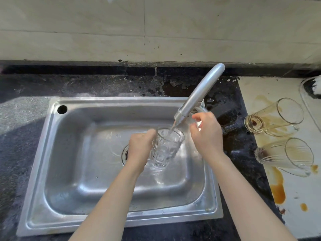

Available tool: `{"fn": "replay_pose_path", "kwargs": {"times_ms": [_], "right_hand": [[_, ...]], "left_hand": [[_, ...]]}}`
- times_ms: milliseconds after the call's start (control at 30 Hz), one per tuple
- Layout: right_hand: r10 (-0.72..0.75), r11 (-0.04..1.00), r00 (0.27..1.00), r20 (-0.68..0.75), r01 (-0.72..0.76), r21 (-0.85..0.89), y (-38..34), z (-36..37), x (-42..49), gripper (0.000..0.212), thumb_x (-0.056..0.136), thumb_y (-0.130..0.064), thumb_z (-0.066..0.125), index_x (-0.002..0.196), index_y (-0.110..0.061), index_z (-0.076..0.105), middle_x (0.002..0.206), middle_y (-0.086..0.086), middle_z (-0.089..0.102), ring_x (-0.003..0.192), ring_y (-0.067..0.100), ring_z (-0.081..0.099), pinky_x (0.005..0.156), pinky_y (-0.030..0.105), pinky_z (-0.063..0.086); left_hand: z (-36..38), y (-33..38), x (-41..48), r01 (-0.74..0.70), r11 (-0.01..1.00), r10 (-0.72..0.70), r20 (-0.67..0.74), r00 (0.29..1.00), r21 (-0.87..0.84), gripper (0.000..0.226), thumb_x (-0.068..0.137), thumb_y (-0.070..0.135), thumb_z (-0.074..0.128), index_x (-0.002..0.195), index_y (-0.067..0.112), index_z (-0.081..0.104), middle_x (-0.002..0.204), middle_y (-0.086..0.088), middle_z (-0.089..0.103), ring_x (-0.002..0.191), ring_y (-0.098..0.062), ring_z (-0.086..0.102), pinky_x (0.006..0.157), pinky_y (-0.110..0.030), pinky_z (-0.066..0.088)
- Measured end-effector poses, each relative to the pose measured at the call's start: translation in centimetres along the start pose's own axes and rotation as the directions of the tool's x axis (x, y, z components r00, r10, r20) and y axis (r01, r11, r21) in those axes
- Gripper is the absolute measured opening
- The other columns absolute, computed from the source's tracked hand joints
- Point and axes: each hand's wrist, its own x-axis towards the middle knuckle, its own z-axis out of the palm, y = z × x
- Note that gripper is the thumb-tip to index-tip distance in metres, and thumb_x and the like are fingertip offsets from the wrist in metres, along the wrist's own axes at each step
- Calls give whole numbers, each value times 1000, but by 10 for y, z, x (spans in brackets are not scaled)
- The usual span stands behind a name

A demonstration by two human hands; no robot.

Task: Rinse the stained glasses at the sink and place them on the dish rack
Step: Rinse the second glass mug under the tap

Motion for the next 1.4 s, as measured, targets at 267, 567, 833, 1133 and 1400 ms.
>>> {"fn": "replay_pose_path", "kwargs": {"times_ms": [267,567,833,1133,1400], "right_hand": [[-34,969,994,107,59,-239,20,6,30,38,97,-14,48,133,-3,47,131,16,50,120,30,43,97,36,37],[-67,953,995,72,85,-290,27,4,41,26,99,-10,41,105,4,63,105,22,60,100,35,53,81,38,39],[148,981,980,132,-128,-148,23,-12,61,28,98,-9,40,84,1,62,88,21,62,86,37,56,67,37,39],[-122,992,993,-8,122,-24,6,-14,-8,25,92,-19,55,114,-9,63,113,5,60,108,24,49,90,37,43],[107,994,899,425,-106,-27,-37,-10,-34,74,83,-67,49,137,-17,41,123,3,57,113,23,53,93,40,45]], "left_hand": [[-4,-12,17,519,755,-459,241,855,-401,48,84,22,49,42,25,26,36,9,15,25,-5,10,36,-6,7],[7,-23,6,749,326,-583,502,639,-576,59,88,21,45,33,17,25,28,6,19,18,-8,17,29,-12,6],[16,-35,2,611,-97,-517,564,644,-786,67,100,22,36,35,8,32,27,-1,22,16,-13,18,25,-17,14],[22,-34,-1,446,-249,-543,506,670,-859,33,106,19,24,83,25,48,26,-2,22,15,-13,19,43,-18,35],[29,-31,-20,528,-91,-491,499,714,-844,41,86,10,39,47,13,27,30,0,26,18,-12,22,26,-15,23]]}}
